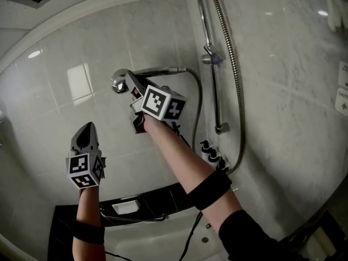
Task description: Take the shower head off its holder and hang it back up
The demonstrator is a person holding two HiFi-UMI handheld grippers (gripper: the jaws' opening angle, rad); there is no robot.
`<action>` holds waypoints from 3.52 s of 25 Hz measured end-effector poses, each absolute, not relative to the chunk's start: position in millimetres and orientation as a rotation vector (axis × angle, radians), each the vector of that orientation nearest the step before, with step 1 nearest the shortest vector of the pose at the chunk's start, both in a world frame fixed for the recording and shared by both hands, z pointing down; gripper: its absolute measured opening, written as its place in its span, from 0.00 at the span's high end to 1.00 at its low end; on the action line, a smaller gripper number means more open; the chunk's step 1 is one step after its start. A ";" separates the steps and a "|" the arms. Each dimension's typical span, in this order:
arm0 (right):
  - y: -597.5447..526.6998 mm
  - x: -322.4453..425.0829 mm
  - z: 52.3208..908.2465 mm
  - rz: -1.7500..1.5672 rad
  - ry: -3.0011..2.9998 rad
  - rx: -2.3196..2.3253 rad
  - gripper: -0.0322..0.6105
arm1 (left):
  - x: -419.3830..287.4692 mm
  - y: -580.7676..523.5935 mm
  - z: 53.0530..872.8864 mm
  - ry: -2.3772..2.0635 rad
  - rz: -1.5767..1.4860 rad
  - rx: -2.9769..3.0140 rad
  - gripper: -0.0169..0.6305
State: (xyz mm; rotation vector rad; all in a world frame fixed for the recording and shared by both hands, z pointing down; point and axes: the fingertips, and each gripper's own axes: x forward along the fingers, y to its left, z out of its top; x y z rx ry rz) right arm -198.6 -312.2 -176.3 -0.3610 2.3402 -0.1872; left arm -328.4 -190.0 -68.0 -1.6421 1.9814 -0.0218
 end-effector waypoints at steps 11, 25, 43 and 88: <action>-319.9 -161.9 -244.3 -0.097 2.291 -0.350 0.69 | -285.2 -218.3 -118.5 1.879 0.011 -1.642 0.96; -323.9 -126.5 -291.7 -0.102 2.218 -0.291 0.70 | -267.8 -233.5 -139.4 1.861 0.044 -1.619 0.96; -331.0 -100.2 -311.6 -0.162 2.139 -0.252 0.71 | -280.4 -226.7 -138.0 1.891 0.044 -1.584 0.96; -326.1 -94.5 -339.4 -0.141 2.183 -0.186 0.72 | -283.1 -224.7 -141.6 1.919 0.051 -1.547 0.96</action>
